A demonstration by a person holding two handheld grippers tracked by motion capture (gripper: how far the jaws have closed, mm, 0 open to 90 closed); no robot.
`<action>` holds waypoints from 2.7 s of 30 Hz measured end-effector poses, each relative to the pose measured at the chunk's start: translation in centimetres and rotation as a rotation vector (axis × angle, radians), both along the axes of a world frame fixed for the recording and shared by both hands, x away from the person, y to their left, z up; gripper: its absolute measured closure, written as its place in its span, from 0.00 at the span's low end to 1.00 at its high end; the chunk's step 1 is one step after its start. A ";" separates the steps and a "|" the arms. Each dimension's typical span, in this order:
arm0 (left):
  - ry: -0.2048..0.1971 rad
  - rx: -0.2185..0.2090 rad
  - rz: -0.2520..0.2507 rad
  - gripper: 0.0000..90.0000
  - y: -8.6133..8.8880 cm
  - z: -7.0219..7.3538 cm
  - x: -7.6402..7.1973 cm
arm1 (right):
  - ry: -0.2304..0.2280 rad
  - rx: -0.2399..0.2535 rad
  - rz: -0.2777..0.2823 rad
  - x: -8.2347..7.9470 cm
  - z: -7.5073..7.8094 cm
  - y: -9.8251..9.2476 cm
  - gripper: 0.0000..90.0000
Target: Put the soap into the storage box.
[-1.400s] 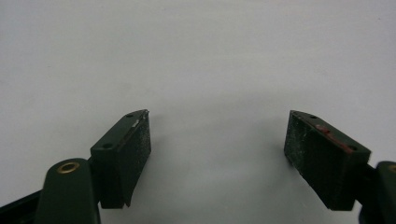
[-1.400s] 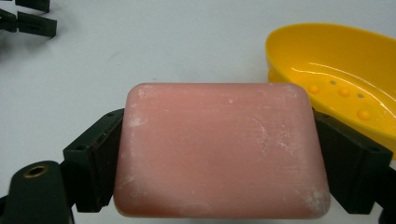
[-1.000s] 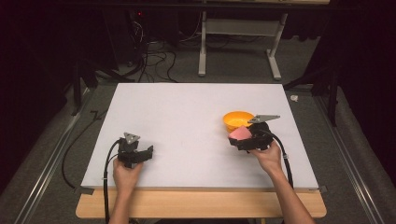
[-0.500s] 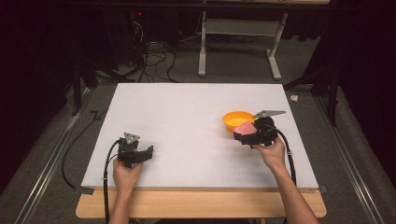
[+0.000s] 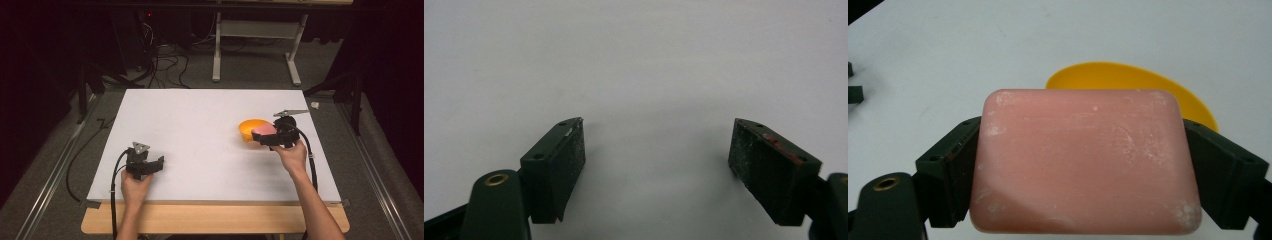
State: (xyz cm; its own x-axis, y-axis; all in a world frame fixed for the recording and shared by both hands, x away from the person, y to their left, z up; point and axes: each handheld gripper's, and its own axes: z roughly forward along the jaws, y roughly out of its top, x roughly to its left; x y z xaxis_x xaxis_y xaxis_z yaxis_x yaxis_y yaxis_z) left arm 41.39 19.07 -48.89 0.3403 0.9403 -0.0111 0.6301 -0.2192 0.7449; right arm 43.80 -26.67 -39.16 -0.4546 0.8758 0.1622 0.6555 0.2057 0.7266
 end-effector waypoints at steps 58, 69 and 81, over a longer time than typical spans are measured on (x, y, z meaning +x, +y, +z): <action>0.000 0.000 0.000 0.25 0.0 0.0 0.0 | 0.103 -0.096 -0.162 6.3 -1.8 2.4 0.15; 0.000 0.000 0.000 0.25 0.0 0.0 0.0 | 0.125 -0.113 -0.186 6.8 -2.6 2.7 0.15; -0.001 0.003 -0.002 0.25 0.0 0.0 0.0 | 0.131 -0.124 -0.200 6.9 -3.0 3.0 0.15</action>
State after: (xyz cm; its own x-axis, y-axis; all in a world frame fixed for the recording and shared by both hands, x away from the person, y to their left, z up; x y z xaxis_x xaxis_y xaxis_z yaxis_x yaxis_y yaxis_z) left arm 41.38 19.08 -48.88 0.3426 0.9394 -0.0083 0.6289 -0.2227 0.7449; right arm 50.73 -23.72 -42.17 -0.2524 0.9631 0.0938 0.7791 0.1448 0.6099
